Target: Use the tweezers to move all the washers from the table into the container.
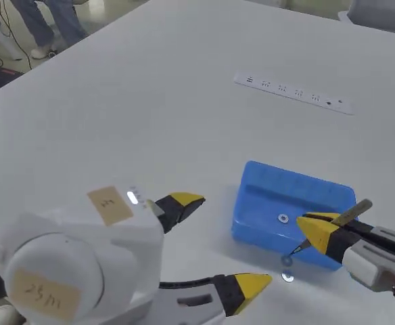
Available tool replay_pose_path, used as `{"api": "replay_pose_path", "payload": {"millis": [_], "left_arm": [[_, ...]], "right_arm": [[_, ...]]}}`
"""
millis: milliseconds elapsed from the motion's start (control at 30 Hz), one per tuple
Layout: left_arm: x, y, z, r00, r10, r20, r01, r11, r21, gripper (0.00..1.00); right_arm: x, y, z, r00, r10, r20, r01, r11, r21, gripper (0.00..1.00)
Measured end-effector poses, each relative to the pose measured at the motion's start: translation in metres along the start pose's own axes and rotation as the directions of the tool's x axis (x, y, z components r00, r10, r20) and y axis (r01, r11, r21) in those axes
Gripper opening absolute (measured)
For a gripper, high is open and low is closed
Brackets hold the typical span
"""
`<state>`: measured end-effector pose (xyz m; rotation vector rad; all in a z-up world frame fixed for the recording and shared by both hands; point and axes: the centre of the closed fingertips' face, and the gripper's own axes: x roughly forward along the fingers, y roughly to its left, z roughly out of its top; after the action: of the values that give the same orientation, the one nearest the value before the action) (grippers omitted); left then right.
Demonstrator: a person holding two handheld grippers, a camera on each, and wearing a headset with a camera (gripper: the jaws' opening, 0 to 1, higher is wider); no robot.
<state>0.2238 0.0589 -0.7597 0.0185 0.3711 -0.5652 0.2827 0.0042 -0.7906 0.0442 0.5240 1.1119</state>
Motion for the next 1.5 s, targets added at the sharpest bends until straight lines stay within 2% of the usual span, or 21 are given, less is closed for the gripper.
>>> {"api": "replay_pose_path", "payload": {"millis": [167, 367, 400, 533, 667, 767, 900, 1067, 1400, 1500], "left_arm": [[0.000, 0.000, 0.000, 1.0000, -0.001, 0.000, 0.001, 1.000, 0.000, 0.65], [0.000, 0.000, 0.000, 1.0000, -0.001, 0.000, 0.001, 1.000, -0.001, 0.65], [0.000, 0.000, 0.000, 1.0000, -0.002, -0.001, 0.002, 1.000, 0.000, 0.65], [0.000, 0.000, 0.000, 1.0000, -0.004, -0.003, 0.004, 1.000, 0.001, 0.65], [0.000, 0.000, 0.000, 1.0000, -0.004, -0.004, 0.004, 1.000, 0.001, 0.65], [0.000, 0.000, -0.001, 1.0000, -0.006, -0.006, 0.006, 1.000, 0.002, 0.64], [0.001, -0.002, -0.002, 0.9999, -0.012, -0.011, 0.012, 1.000, 0.006, 0.64], [0.001, -0.002, -0.002, 0.9999, -0.012, -0.011, 0.012, 1.000, 0.006, 0.64], [0.000, 0.000, -0.002, 1.0000, -0.006, -0.007, 0.006, 1.000, 0.000, 0.64], [0.000, 0.000, -0.002, 0.9999, -0.007, -0.009, 0.007, 1.000, 0.002, 0.64]], "right_arm": [[0.002, -0.003, -0.018, 0.9988, -0.007, -0.047, 0.007, 1.000, 0.000, 0.04], [0.006, -0.006, -0.029, 0.9967, -0.019, -0.079, 0.015, 0.998, -0.058, 0.04], [0.008, -0.005, -0.025, 0.9985, -0.007, -0.055, 0.004, 0.998, -0.063, 0.04], [0.011, -0.006, -0.024, 0.9987, -0.005, -0.051, 0.001, 0.998, -0.068, 0.04], [0.010, 0.001, -0.023, 0.9979, 0.014, -0.063, -0.021, 0.993, -0.115, 0.04], [0.010, 0.004, -0.030, 0.9950, 0.027, -0.096, -0.046, 0.978, -0.204, 0.04], [0.012, 0.008, -0.038, 0.9902, 0.049, -0.131, -0.074, 0.978, -0.194, 0.04], [0.014, 0.004, -0.041, 0.9892, 0.035, -0.142, -0.061, 0.981, -0.186, 0.04], [0.019, -0.011, -0.033, 0.9920, 0.002, -0.126, -0.024, 0.985, -0.170, 0.04], [0.022, -0.018, -0.027, 0.9949, 0.003, -0.101, -0.017, 0.990, -0.138, 0.03]]}}
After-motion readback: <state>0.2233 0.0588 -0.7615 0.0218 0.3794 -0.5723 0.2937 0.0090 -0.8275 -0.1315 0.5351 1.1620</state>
